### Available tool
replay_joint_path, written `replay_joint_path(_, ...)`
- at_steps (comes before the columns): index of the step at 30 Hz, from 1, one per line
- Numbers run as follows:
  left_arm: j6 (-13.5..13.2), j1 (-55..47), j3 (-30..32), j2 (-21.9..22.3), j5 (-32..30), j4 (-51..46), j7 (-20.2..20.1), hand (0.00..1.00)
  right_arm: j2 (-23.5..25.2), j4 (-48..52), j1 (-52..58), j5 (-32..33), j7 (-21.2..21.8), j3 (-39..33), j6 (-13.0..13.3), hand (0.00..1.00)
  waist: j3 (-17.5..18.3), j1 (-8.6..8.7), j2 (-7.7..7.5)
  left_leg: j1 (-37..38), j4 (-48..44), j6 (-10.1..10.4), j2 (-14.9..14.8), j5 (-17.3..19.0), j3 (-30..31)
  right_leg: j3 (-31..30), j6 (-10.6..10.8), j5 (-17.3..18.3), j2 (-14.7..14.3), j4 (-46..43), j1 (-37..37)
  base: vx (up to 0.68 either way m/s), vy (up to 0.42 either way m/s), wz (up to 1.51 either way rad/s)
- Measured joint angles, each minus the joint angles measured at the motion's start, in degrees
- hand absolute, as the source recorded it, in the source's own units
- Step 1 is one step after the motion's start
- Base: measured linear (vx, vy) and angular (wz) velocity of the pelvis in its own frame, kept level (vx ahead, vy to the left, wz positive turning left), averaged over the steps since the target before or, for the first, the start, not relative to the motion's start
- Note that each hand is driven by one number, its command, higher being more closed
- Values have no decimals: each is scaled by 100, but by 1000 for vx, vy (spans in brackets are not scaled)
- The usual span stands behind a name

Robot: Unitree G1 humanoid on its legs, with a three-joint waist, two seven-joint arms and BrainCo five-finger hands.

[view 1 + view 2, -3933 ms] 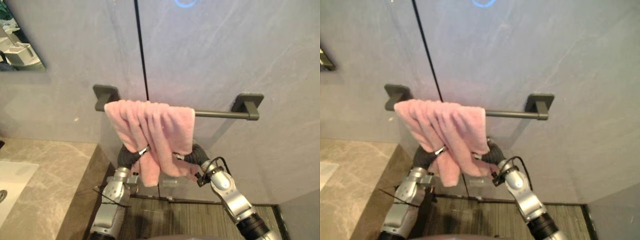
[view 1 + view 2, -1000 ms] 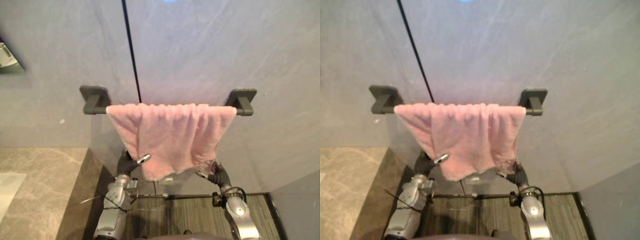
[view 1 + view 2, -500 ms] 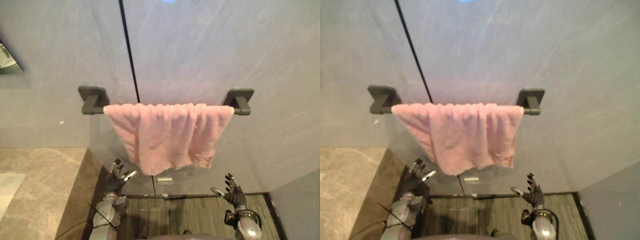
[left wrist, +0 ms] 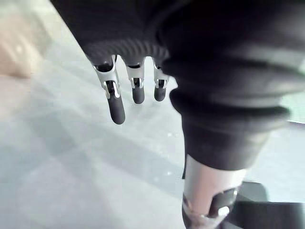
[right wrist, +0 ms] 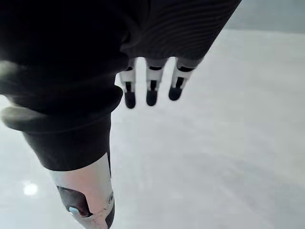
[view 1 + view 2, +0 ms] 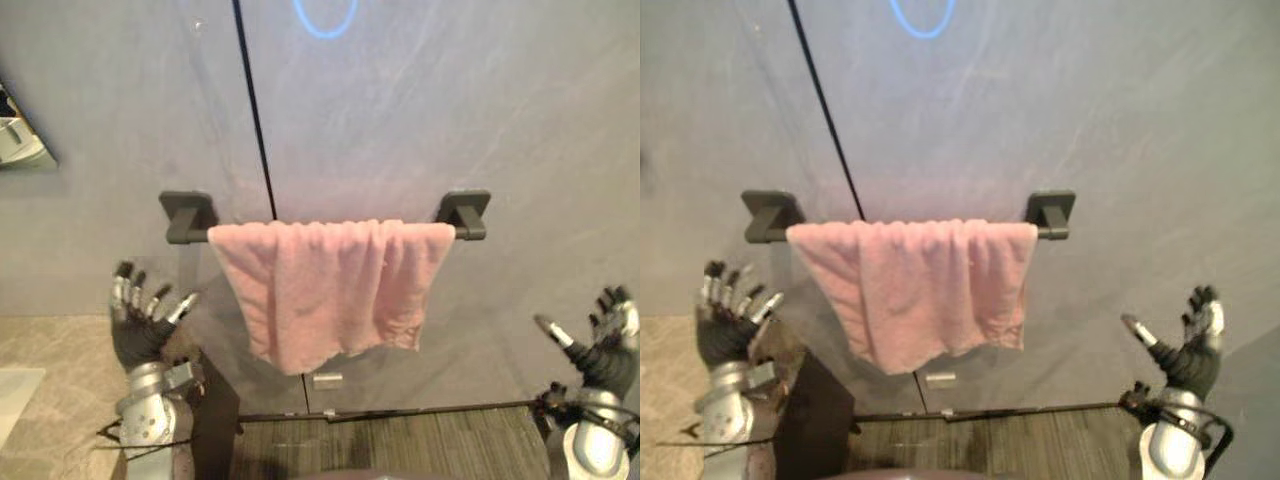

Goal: Organize washtable

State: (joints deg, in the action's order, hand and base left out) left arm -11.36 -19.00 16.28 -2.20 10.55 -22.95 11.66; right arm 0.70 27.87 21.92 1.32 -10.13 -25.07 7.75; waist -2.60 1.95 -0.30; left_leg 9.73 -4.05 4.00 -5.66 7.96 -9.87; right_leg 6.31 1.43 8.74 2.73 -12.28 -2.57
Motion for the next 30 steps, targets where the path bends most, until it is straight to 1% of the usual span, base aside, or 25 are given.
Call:
replay_joint_path(1, -43, 0, 40, 0, -20, -162, 9, 0, -1, 164, -71, -41, 1, -12, 50, 0, 13, 9, 11, 3, 3, 0, 0, 0, 0, -5, -1, 1, -3, 0, 2, 17, -18, -3)
replay_joint_path(3, -238, 6, 186, 2, -87, -744, 88, 0, -9, 675, -406, -201, 6, -228, 276, 0, 43, 22, 45, 12, 2, 0, 8, 0, 12, -20, -2, 2, -7, -6, 2, 0, 0, 0)
replay_joint_path(4, -289, 9, 245, 2, -119, -869, 97, 0, -15, 770, -497, -205, 4, -286, 327, 0, 46, 24, 50, 17, 2, -1, 12, 0, 21, -24, -2, 2, -7, -11, 1, 0, 0, 0)
replay_joint_path(5, -398, 117, 432, 1, -127, -1173, 113, 0, -60, 1003, -719, -192, 11, -428, 481, 0, 49, 24, 62, 53, 1, -4, 47, -2, 37, -35, -2, 2, -7, -40, -9, 0, 0, 0)
replay_joint_path(7, -483, 277, 481, -3, -121, -1349, 134, 0, -143, 1156, -872, -181, 20, -420, 558, 0, 48, 20, 64, 105, -2, -5, 59, -3, 56, -40, -2, 2, -4, -57, -32, -24, 1, 0)
replay_joint_path(9, -721, 587, 411, -76, -105, -1605, 142, 0, -364, 1429, -1172, -30, 107, -177, 840, 0, 58, 26, 73, 113, -9, -13, 79, -2, 129, -41, -3, 2, 6, -67, -64, -97, 0, 4)
replay_joint_path(10, -785, 676, 347, -116, -98, -1662, 136, 0, -456, 1505, -1268, 72, 172, 8, 958, 0, 56, 31, 76, 118, -14, -18, 87, 2, 149, -41, 1, 7, 9, -68, -41, -86, 0, 3)
replay_joint_path(11, -800, 699, 303, -147, -96, -1730, 135, 0, -515, 1564, -1319, 112, 195, 167, 995, 0, 58, 35, 78, 117, -14, -22, 91, 4, 165, -42, 1, 8, 9, -70, -38, -101, -5, 1)
replay_joint_path(12, -836, 750, 99, -253, -30, -1867, 93, 0, -650, 1699, -1376, 293, 363, 544, 1096, 0, 60, 40, 83, 110, -6, -32, 91, 10, 176, -43, 1, 8, 7, -70, -37, -100, -11, 1)
replay_joint_path(14, -890, 820, -251, -380, 59, -1984, 66, 0, -776, 1757, -1407, 453, 536, 971, 1172, 0, 60, 39, 83, 106, 1, -36, 92, 11, 186, -39, -3, 5, 8, -88, -26, -58, -9, 1)
replay_joint_path(15, -949, 896, -494, -443, 205, -2023, -49, 0, -868, 1758, -1465, 633, 717, 1284, 1205, 0, 60, 38, 84, 106, -2, -27, 96, 1, 189, -38, -4, 4, 11, -118, -15, -33, -6, 2)
replay_joint_path(16, -986, 964, -788, -501, 390, -2033, -165, 0, -947, 1758, -1546, 812, 856, 1640, 1209, 0, 62, 38, 89, 108, -7, -29, 103, -2, 199, -30, -4, 5, 17, -151, -7, -36, -7, 2)
replay_joint_path(17, -988, 990, -944, -522, 486, -2032, -201, 0, -973, 1758, -1568, 894, 921, 1790, 1214, 0, 65, 38, 93, 108, -8, -31, 106, -4, 203, -26, -4, 5, 17, -155, -7, 0, 0, 0)
replay_joint_path(18, -988, 1055, -1372, -540, 815, -2030, -391, 0, -1042, 1738, -1596, 1182, 1100, 2200, 1215, 0, 66, 36, 98, 108, -16, -50, 119, -27, 211, -19, -3, 4, 17, -154, -8, 0, -4, 4)
replay_joint_path(20, -985, 1073, -1799, -542, 1056, -2016, -533, 0, -1134, 1661, -1621, 1410, 1223, 2635, 1215, 0, 67, 41, 99, 107, -9, -63, 141, -45, 230, -5, -2, 3, 21, -153, -11, 11, 0, 4)
replay_joint_path(22, -964, 1153, -2462, -602, 1485, -1830, -831, 0, -1282, 1346, -1689, 1644, 1451, 3185, 1183, 0, 65, 41, 96, 106, -3, -80, 166, -56, 245, 0, 8, -3, 44, -151, -43, 9, 6, 2)
replay_joint_path(23, -954, 1165, -2617, -637, 1581, -1757, -905, 0, -1322, 1255, -1702, 1676, 1505, 3306, 1169, 0, 65, 40, 95, 108, 1, -85, 169, -59, 248, 0, 18, -11, 46, -147, -57, 4, 21, 5)
replay_joint_path(25, -789, 1173, -3072, -785, 1936, -1458, -1181, 0, -1493, 918, -1710, 1889, 1700, 3713, 1040, 0, 54, 41, 80, 118, 6, -98, 181, -67, 275, 23, 35, -45, 54, -66, -117, -14, 19, 6)
replay_joint_path(28, -647, 1173, -3435, -896, 2252, -1140, -1364, 0, -1709, 562, -1689, 2022, 1910, 4026, 889, 0, 48, 39, 74, 112, 14, -111, 182, -76, 285, 38, 49, -99, 50, 54, -164, -11, 6, 2)
replay_joint_path(30, -495, 1171, -3708, -988, 2541, -892, -1559, 0, -1943, 237, -1660, 2072, 2066, 4285, 742, 0, 14, 38, 66, 120, 15, -113, 184, -76, 312, 64, 56, -147, 49, 154, -230, -28, 13, 5)
